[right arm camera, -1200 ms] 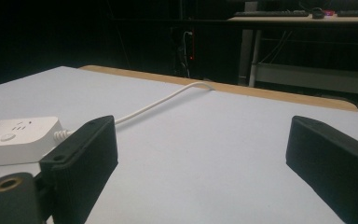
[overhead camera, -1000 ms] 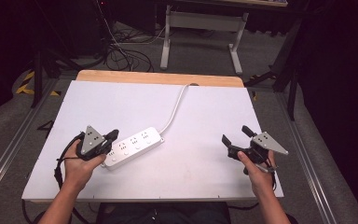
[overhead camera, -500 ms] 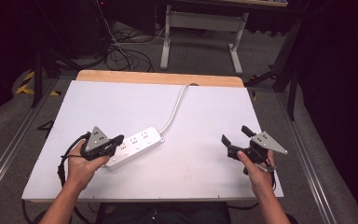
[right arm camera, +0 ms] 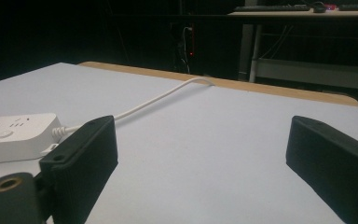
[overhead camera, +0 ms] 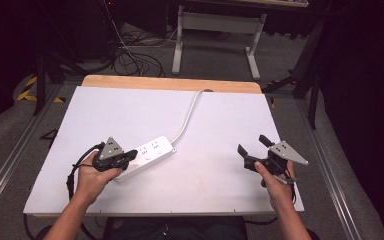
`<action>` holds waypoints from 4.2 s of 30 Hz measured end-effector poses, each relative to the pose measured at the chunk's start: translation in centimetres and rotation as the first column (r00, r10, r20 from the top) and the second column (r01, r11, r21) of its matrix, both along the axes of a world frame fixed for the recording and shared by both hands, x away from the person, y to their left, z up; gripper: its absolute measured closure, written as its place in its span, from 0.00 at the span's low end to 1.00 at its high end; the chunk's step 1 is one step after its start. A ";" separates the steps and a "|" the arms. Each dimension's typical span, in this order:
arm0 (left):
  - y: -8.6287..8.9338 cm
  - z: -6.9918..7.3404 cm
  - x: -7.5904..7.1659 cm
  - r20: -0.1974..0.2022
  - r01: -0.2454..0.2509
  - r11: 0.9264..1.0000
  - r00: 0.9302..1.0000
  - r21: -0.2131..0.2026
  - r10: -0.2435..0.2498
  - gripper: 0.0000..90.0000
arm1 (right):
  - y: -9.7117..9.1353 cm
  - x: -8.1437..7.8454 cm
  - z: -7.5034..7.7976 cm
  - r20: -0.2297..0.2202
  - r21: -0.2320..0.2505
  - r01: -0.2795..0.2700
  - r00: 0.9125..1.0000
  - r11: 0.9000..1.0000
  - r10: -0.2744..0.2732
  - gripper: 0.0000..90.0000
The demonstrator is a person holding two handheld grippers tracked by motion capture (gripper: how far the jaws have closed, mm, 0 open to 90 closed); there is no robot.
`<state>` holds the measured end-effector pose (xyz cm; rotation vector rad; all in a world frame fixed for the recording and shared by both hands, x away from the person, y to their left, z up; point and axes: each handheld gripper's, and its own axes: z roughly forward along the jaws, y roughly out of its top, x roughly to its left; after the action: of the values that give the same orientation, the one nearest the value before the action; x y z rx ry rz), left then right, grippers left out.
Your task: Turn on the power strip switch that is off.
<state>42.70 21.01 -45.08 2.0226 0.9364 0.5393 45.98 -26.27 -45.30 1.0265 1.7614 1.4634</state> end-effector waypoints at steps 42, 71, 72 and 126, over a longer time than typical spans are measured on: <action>-0.6 -1.3 0.6 -0.128 0.019 0.998 0.992 0.055 -0.012 1.00 | 0.1 -0.1 -0.1 -0.010 0.003 0.005 1.000 1.000 -0.004 0.10; -0.6 -1.8 0.7 -0.167 0.001 1.000 0.986 0.015 0.002 1.00 | 0.0 -0.3 0.0 -0.011 0.017 0.004 1.000 1.000 -0.004 0.10; -0.7 -1.8 0.6 -0.166 0.002 1.000 0.986 0.019 0.001 1.00 | 0.0 -0.3 0.0 -0.011 0.016 0.004 1.000 1.000 -0.004 0.10; -0.3 -1.7 0.5 -0.109 -0.022 1.000 0.994 0.005 0.022 0.98 | 0.1 -0.1 0.0 -0.022 0.006 -0.004 1.000 1.000 0.005 0.11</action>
<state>43.22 20.74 -46.79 2.0640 1.0252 0.4457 45.86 -26.20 -45.31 1.0461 1.7771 1.4660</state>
